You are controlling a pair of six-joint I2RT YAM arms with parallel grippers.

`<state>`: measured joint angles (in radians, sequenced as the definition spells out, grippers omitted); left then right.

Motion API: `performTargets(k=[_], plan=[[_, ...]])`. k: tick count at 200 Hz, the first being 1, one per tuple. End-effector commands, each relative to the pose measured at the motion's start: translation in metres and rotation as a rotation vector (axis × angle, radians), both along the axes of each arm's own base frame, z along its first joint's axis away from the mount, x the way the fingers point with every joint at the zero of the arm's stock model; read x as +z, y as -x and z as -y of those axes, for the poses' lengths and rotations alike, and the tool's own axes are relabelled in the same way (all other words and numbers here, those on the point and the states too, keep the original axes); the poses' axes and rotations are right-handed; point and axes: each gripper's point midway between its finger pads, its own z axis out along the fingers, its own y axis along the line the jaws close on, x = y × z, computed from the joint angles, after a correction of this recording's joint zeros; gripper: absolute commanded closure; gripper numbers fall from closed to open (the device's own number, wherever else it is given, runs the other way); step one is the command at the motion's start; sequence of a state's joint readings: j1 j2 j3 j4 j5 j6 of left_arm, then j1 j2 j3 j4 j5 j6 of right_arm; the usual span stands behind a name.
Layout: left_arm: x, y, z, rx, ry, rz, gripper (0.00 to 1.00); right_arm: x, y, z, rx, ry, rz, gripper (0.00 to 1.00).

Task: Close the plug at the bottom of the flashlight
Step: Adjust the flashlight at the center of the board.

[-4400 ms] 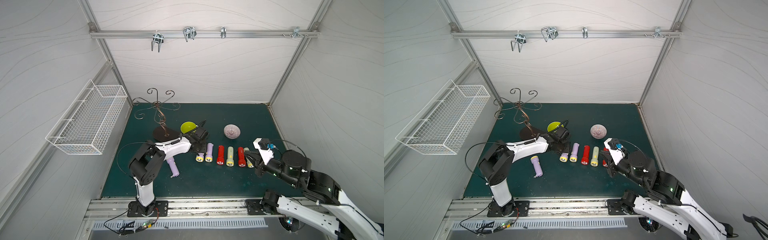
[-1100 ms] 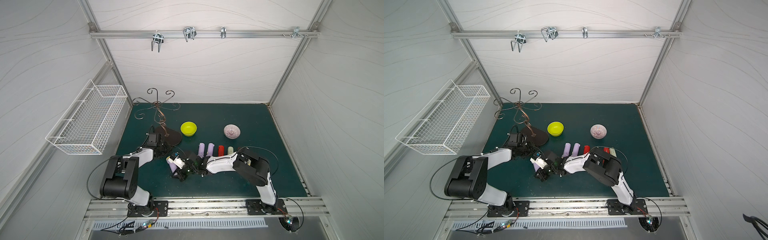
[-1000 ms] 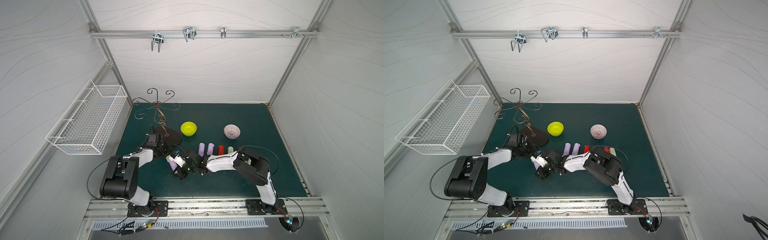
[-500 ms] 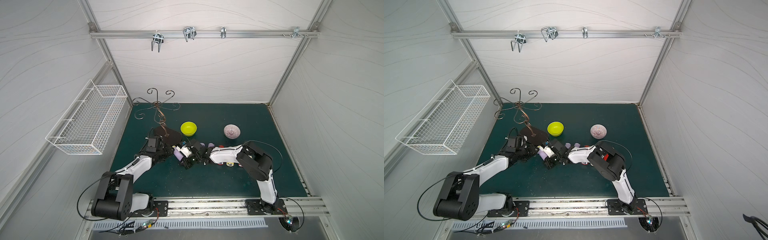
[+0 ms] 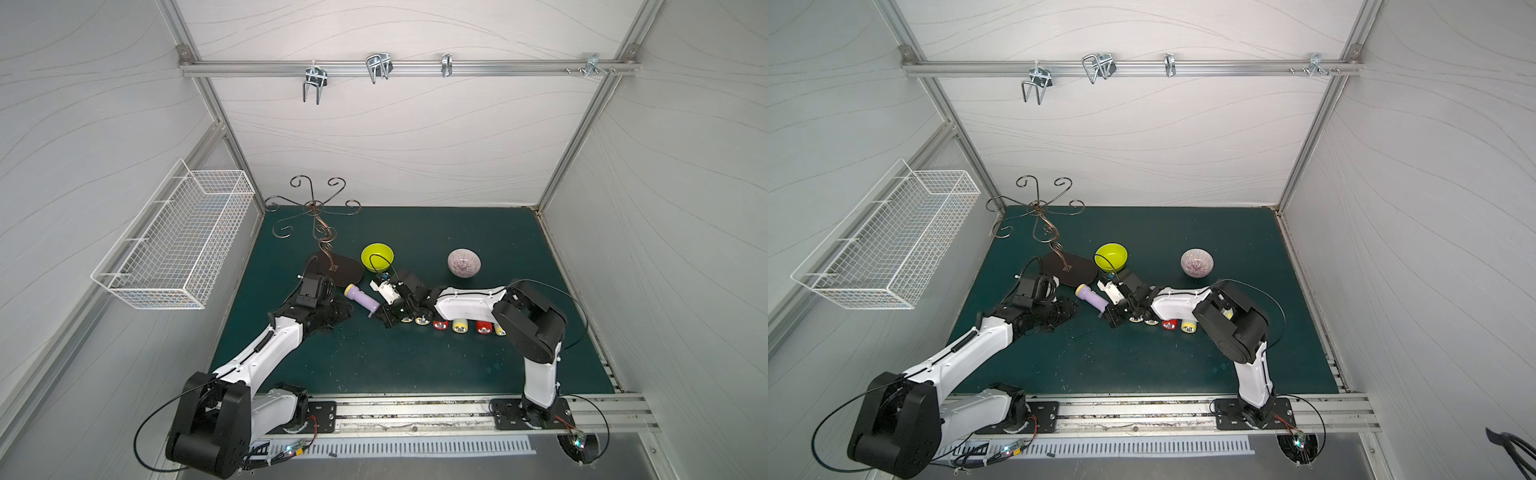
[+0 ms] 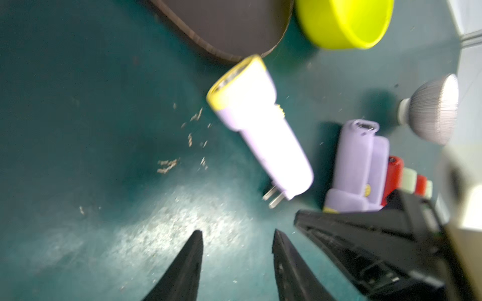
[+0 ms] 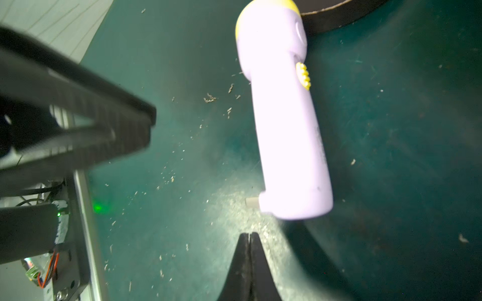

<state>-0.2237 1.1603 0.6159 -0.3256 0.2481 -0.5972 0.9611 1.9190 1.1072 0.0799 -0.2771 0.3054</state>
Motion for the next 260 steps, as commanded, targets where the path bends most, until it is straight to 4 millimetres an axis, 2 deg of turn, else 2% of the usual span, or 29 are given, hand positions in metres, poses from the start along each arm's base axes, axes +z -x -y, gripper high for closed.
performTargets(k=[1, 34, 60, 87, 138, 166, 192, 260], plan=[[0.035, -0.041, 0.003, 0.005, -0.025, 0.102, 0.52, 0.018, 0.006, 0.003, 0.008, -0.014, 0.037, 1.00], [0.027, -0.081, 0.015, -0.017, -0.069, 0.115, 0.54, 0.035, 0.018, 0.001, 0.031, -0.018, 0.082, 1.00], [0.014, -0.100, 0.034, -0.058, -0.063, 0.115, 0.54, 0.038, 0.026, -0.003, 0.044, -0.024, 0.087, 1.00], [-0.002, -0.106, 0.050, -0.097, -0.089, 0.097, 0.55, 0.032, 0.030, -0.007, 0.048, -0.022, 0.069, 1.00], [-0.023, -0.105, 0.042, -0.085, -0.228, 0.086, 0.55, 0.023, 0.032, -0.013, 0.046, -0.031, 0.040, 1.00], [-0.032, -0.100, 0.043, -0.105, -0.259, 0.050, 0.55, 0.011, 0.035, -0.015, 0.047, -0.011, 0.021, 1.00], [-0.034, -0.086, 0.043, -0.117, -0.282, 0.026, 0.55, -0.003, 0.033, -0.014, 0.035, 0.016, 0.011, 1.00], [-0.035, -0.027, 0.031, -0.127, -0.312, -0.022, 0.55, -0.024, 0.029, -0.010, -0.007, 0.074, 0.004, 1.00]])
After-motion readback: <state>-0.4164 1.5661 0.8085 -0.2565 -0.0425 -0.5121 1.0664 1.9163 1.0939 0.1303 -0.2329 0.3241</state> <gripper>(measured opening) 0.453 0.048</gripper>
